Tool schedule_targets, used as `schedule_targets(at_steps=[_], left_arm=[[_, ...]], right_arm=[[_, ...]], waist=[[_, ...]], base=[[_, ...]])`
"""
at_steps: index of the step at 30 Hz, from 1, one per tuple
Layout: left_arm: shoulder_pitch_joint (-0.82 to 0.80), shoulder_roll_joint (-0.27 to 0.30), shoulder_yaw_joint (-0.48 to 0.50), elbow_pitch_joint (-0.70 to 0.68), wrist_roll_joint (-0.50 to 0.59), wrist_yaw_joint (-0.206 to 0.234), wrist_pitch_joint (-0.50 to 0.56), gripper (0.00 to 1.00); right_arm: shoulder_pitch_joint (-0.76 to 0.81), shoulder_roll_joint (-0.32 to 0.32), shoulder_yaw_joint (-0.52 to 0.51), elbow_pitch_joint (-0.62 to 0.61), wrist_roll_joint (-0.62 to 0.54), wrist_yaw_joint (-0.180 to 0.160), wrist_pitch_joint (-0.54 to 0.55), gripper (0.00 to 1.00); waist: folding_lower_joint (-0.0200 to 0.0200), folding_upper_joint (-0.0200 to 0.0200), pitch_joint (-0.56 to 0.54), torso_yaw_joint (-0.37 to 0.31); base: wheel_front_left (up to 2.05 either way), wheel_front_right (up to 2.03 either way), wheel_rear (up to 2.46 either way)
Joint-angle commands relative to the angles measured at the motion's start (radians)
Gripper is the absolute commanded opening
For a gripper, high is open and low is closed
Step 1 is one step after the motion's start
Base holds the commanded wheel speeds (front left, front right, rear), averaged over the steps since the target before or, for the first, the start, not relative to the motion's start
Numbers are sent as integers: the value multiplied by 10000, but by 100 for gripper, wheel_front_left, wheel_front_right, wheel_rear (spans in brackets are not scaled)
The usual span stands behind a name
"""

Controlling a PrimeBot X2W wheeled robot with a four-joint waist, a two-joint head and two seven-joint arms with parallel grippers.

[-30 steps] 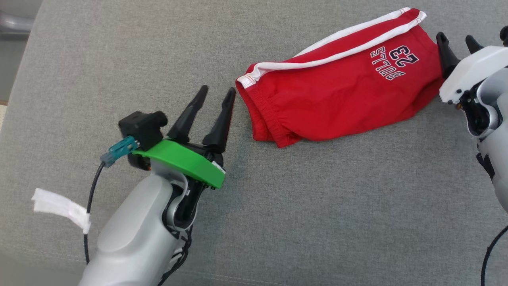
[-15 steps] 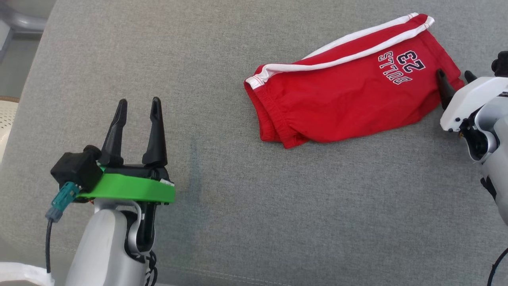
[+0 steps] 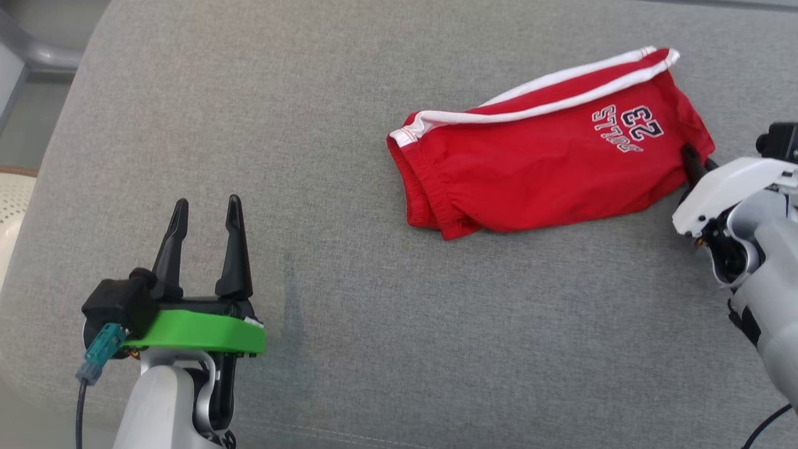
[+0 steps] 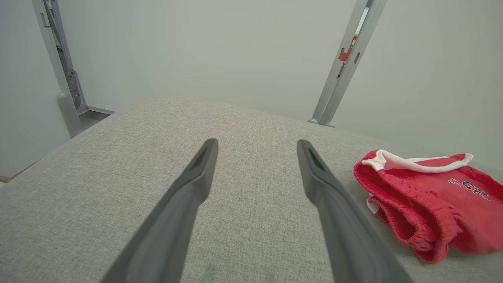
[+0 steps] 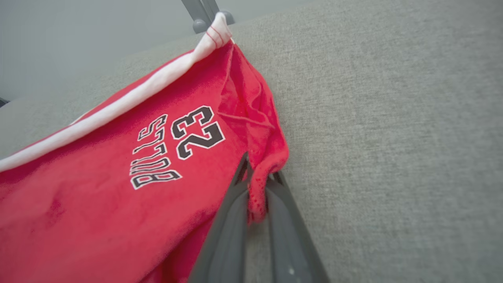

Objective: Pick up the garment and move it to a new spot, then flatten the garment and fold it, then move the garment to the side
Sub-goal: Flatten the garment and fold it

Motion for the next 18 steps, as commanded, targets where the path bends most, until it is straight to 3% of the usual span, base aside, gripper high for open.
schedule_targets(at_steps=[1,18], left_arm=[[206,3,46,0,56,-40,-28,100],[1261,6,561,103,722,-106,-29,100]], right_arm=[[309,-44,-30,-111,214,-14,-192,0],[3165,-1031,-483,-1219,2397,-14,-1220,0]], waist=[[0,0,-356,-221],[0,0,-1506,-1447]], base=[[0,0,0],[0,0,0]])
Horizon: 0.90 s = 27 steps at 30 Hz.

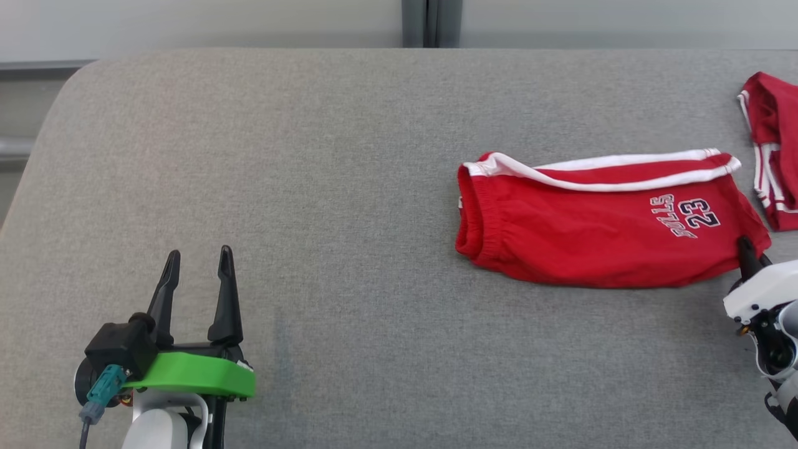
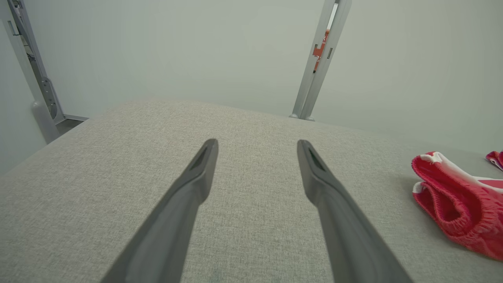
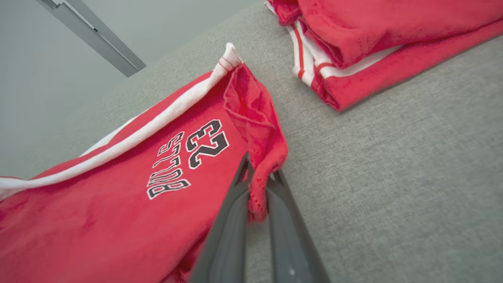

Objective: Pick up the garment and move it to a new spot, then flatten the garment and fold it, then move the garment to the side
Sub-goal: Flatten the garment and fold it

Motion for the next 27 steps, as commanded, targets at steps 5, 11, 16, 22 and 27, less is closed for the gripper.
schedule_targets(at_steps=[5,11,16,22,27], left_arm=[[279,19,15,-16,69,-26,-29,100],[360,18,-64,90,103,-29,-29,100],[458,18,40,105,109,-31,-29,100],[594,18,65,61,9,-32,-29,100],[668,18,47,-8,-103,-33,-29,100]], right_arm=[[304,-22,33,-209,256,-14,-127,0],[-49,206,191,-646,170,-12,-344,0],[-219,403,322,-1237,94,-11,-461,0],[-351,723,721,-2255,-188,-9,-520,0],[-459,1202,1289,-3274,-457,-9,-526,0]], waist=[[0,0,-291,-270],[0,0,-477,-259],[0,0,-738,-222],[0,0,-929,-104],[0,0,-975,136]], base=[[0,0,0],[0,0,0],[0,0,0],[0,0,0],[0,0,0]])
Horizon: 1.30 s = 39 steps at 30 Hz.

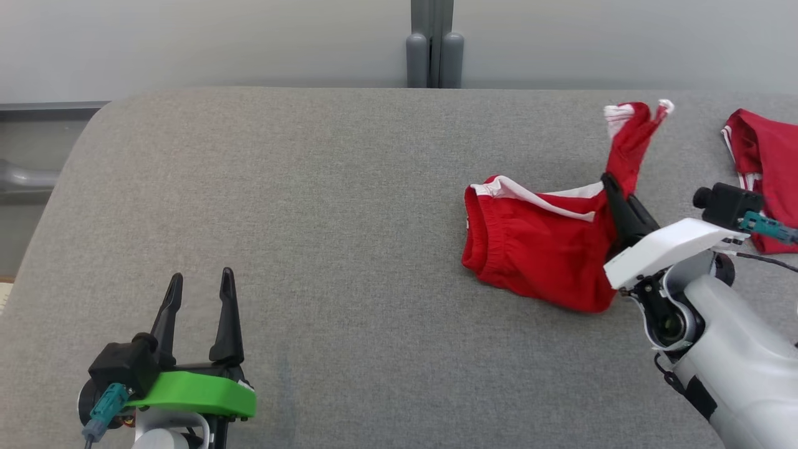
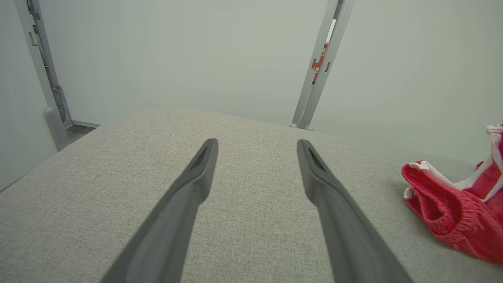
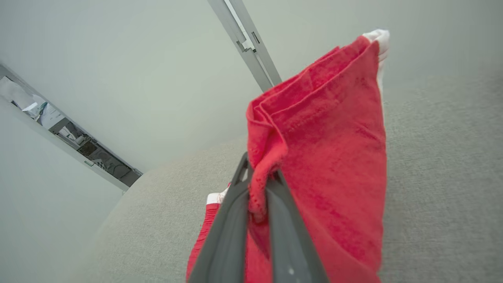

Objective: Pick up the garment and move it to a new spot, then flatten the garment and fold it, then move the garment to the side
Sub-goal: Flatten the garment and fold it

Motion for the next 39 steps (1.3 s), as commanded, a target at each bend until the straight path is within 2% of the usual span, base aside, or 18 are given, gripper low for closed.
schedule_targets(at_steps=[1,7,12,13,15,18,22,27,31,32,33,35,36,39], left_arm=[[148,18,6,-34,-55,-29,-29,100],[117,18,-81,-45,-199,-28,-29,100],[191,18,-176,41,-408,16,-29,100],[200,18,-176,47,-427,19,-29,100],[216,18,-166,50,-443,33,-29,100],[235,18,-151,64,-414,51,-29,100],[192,18,-123,55,-318,51,-29,100],[130,17,-124,41,-260,44,-29,100],[74,19,-200,34,-260,37,-29,100],[59,17,-215,28,-259,35,-29,100],[39,17,-250,27,-252,32,-29,100],[0,17,-317,40,-240,28,-29,100],[-20,17,-350,44,-238,27,-29,100],[-98,19,-484,73,-231,22,-29,100]], right_arm=[[-131,128,147,-222,-119,-3,-6,0],[42,497,1006,-844,-693,-3,239,0],[939,698,1722,-578,-974,-3,429,0],[1011,714,1742,-574,-949,-3,374,6],[1123,751,1789,-592,-975,-3,250,100],[1124,663,1902,-669,-1330,-3,85,100],[1039,471,1335,-904,-1469,-3,-61,100],[978,97,-121,-1133,-2139,-3,-91,100],[1330,160,-1578,-883,-2893,-3,-88,100],[1356,177,-1787,-793,-3056,-3,-88,97],[1349,176,-2021,-638,-3311,-3,-89,73],[1288,202,-2374,-367,-3774,-3,-90,11],[1294,296,-2495,-177,-3882,-3,-90,0],[1229,539,-2690,493,-4250,-3,-91,0]], waist=[[0,0,14,145],[0,0,93,558],[0,0,143,958],[0,0,144,965],[0,0,141,951],[0,0,124,867],[0,0,118,736],[0,0,128,637],[0,0,156,673],[0,0,174,687],[0,0,200,712],[0,0,255,776],[0,0,278,806],[0,0,362,939]], base=[[0,0,0],[0,0,0],[0,0,0],[0,0,0],[0,0,0],[0,0,0],[0,0,0],[0,0,0],[0,0,0],[0,0,0],[0,0,0],[0,0,0],[0,0,0],[0,0,0]])
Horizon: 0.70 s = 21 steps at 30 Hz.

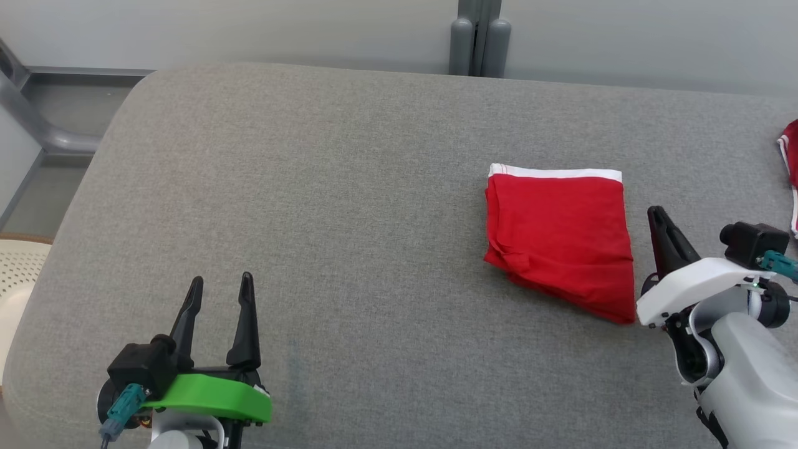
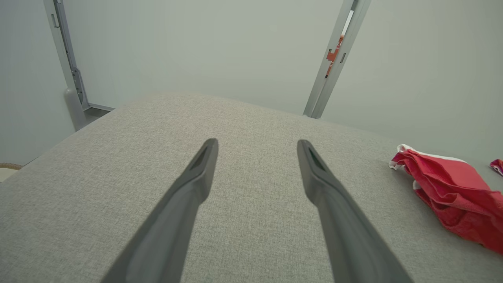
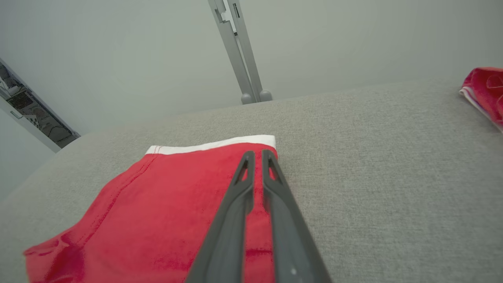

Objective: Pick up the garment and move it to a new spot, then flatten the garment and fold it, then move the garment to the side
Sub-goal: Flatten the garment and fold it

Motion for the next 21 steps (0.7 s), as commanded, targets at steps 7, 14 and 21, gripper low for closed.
schedule_targets(at_steps=[7,14,21], left_arm=[[-321,19,-215,58,40,1,-29,100],[-444,19,-346,93,-25,-2,-29,100],[-489,19,-432,157,-122,27,-29,100]], right_arm=[[-344,638,87,1170,-653,-3,-25,0],[-465,1534,1004,1448,-1119,-3,-25,0],[-225,2323,2453,1040,-1406,-3,-25,0]], waist=[[0,0,245,359],[0,0,365,558],[0,0,340,613]], base=[[0,0,0],[0,0,0],[0,0,0]])
